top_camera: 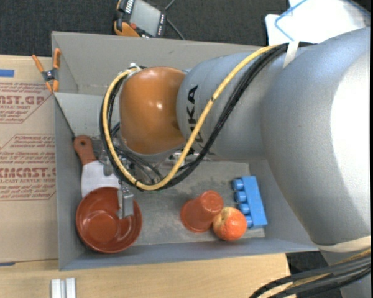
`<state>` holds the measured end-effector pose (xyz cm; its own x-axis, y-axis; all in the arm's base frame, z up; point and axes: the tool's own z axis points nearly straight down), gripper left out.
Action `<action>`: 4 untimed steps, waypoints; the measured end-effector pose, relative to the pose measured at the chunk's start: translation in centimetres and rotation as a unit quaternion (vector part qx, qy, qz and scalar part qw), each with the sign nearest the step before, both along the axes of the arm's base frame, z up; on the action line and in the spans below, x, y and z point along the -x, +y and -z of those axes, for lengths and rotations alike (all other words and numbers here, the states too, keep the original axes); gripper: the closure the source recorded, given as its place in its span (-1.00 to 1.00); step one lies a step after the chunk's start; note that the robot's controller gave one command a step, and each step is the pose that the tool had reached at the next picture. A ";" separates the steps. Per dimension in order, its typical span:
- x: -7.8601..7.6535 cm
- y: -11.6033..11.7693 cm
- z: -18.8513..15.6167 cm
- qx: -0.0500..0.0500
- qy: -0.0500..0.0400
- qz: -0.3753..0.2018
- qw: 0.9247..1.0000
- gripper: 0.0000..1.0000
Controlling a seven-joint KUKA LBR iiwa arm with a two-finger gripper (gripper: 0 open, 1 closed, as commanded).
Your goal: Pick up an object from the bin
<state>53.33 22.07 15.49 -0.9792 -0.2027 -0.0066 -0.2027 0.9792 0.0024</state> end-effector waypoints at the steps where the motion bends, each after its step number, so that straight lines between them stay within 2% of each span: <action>1: 0.4 1.1 7.8 -0.001 0.000 -0.016 1.000 1.00; 2: 0.4 1.1 7.8 -0.001 0.000 -0.016 1.000 1.00; 3: 1.0 0.9 -1.5 0.001 0.002 -0.020 1.000 1.00; 4: 1.0 1.0 -7.8 0.000 0.001 -0.021 1.000 1.00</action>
Offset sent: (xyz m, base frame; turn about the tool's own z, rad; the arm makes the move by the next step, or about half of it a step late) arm 0.0000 0.0000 0.0000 0.0000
